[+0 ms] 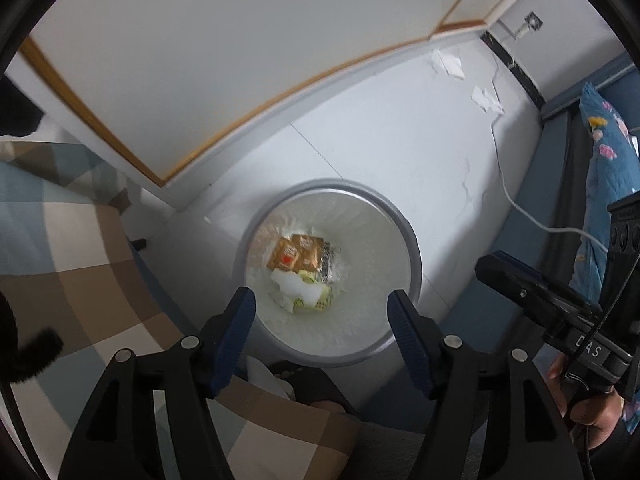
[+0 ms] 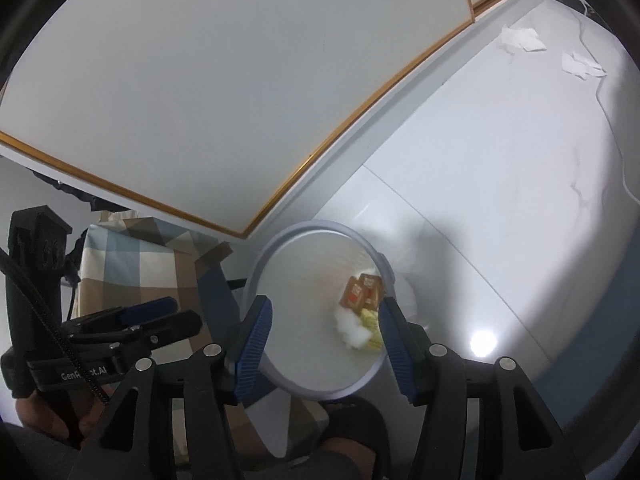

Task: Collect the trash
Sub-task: 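Bring both open tools back over the table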

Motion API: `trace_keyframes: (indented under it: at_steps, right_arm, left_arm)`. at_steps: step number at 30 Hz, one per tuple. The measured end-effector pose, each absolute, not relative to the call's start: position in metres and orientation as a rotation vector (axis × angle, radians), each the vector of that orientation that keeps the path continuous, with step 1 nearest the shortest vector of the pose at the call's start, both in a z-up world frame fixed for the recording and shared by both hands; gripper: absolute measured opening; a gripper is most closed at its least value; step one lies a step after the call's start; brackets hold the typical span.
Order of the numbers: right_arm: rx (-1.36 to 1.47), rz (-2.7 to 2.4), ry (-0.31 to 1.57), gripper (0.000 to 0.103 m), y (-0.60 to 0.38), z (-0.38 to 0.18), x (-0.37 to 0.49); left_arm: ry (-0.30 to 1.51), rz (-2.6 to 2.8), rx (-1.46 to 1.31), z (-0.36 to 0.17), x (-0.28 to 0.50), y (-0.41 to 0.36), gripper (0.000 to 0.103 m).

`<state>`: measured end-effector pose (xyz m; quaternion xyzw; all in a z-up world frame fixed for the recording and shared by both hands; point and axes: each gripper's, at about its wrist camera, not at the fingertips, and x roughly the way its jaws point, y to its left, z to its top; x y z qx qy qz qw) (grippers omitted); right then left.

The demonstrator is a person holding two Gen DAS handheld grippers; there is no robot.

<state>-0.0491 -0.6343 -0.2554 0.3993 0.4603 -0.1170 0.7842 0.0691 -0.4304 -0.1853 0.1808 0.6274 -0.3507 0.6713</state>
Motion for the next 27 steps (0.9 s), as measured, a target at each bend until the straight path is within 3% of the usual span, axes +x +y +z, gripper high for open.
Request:
trace_keyframes:
  at_steps: [5,10,14,27]
  right_arm:
    - [0.857,-0.259,0.997,0.069,-0.633,-0.248,-0.049]
    - [0.827,-0.245,0.978,0.072,-0.634,-0.225,-0.041]
    - [0.773,-0.234,0.928,0.075,-0.628,-0.194,-0.038]
    - [0.568,-0.163,0.722,0.079,-0.572,-0.062,-0.042]
  left_arm:
    - [1.344,-0.763,0.361,-0.169,0.073,-0.417,0.065]
    - [1.266,-0.708,0.295,-0.143,0.079,-0.399,0.065]
    - [1.198,-0.669,0.254,-0.116,0.083,-0.38,0.072]
    - [0.939,-0.561,0.122,-0.031,0.072,-0.3,0.082]
